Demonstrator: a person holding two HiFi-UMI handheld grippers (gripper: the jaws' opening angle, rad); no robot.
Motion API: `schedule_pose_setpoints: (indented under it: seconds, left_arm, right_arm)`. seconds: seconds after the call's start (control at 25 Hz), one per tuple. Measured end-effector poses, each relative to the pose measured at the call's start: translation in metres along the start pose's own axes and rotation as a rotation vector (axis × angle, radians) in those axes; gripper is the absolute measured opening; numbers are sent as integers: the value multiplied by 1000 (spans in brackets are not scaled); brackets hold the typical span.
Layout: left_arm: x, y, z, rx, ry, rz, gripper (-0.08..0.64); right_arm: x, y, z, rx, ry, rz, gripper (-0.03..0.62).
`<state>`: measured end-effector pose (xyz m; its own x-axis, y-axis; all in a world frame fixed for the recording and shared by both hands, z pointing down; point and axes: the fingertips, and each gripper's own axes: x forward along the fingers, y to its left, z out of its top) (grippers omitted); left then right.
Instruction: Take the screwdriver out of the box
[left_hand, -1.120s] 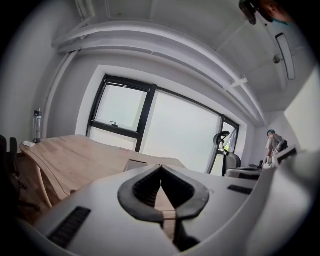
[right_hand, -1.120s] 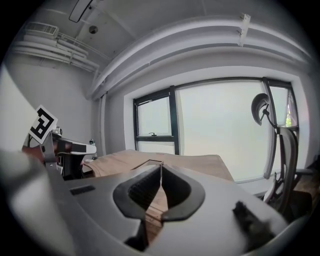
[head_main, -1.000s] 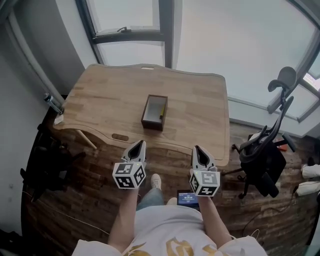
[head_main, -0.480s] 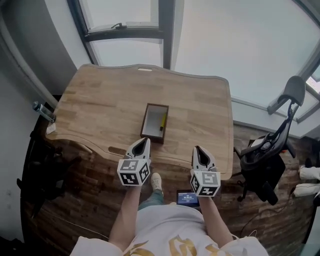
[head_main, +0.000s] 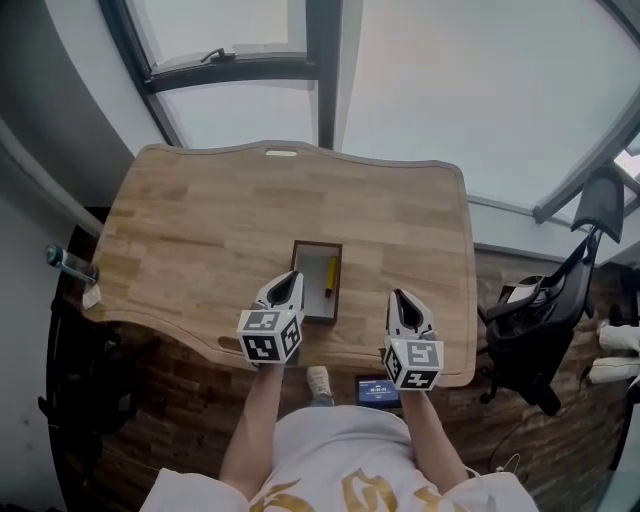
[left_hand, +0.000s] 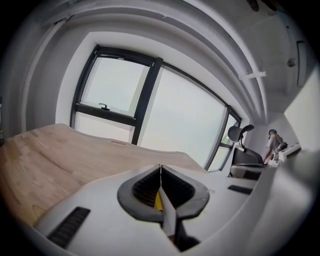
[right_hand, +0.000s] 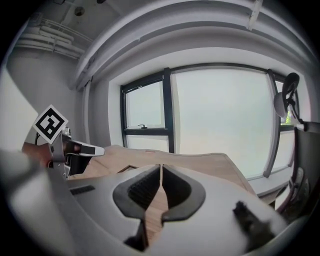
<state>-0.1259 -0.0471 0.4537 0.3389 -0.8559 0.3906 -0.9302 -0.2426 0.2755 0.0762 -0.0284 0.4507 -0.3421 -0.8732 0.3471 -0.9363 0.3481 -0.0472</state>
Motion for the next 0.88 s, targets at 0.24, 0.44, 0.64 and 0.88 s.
schedule_pose_setpoints:
  seconds: [0.24,0.44,0.64,0.88]
  left_arm:
    - [38,20,-4,-32,44,-65,15]
    - [52,19,-13,-43,88,-109,15]
    - [61,10,-16,-31,116,-146,15]
    - [69,21,-17,-29,154,-124,15]
  right_arm:
    - [25,-7,-3,19,25,-71,34]
    - [27,-7,-9,23,53,-104,34]
    - [29,-9,-1,20,41,-124,34]
    - [42,-7,-5,26,53,-113,34]
